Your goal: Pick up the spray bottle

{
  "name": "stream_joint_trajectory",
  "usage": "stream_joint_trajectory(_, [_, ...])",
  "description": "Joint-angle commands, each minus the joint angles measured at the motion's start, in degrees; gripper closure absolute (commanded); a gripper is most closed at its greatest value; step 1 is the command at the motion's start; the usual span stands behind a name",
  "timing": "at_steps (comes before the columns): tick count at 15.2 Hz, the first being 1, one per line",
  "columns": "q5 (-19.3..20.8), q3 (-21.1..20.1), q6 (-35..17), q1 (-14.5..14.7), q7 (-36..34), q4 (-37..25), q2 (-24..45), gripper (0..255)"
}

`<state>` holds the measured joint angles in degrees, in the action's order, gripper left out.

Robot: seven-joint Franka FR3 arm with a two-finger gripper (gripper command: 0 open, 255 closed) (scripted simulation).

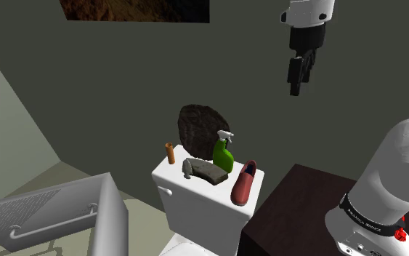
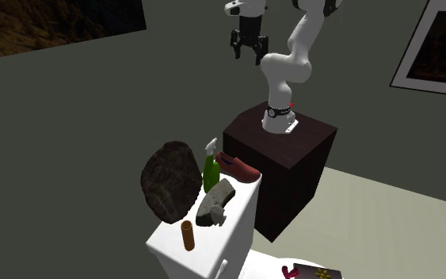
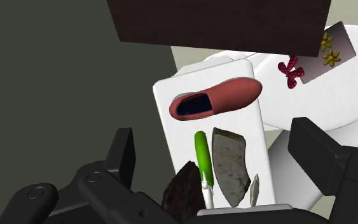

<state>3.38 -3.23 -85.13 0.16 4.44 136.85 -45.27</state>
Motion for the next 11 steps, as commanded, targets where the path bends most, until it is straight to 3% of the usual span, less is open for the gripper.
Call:
stream_joint_trajectory(1, [0.0,0.0,0.0,0.0,0.0,0.0,0.0,0])
stream_joint_trajectory(11, [-0.8,-1.3,-19.7,-0.1,-2.9,2.2,16.5,0])
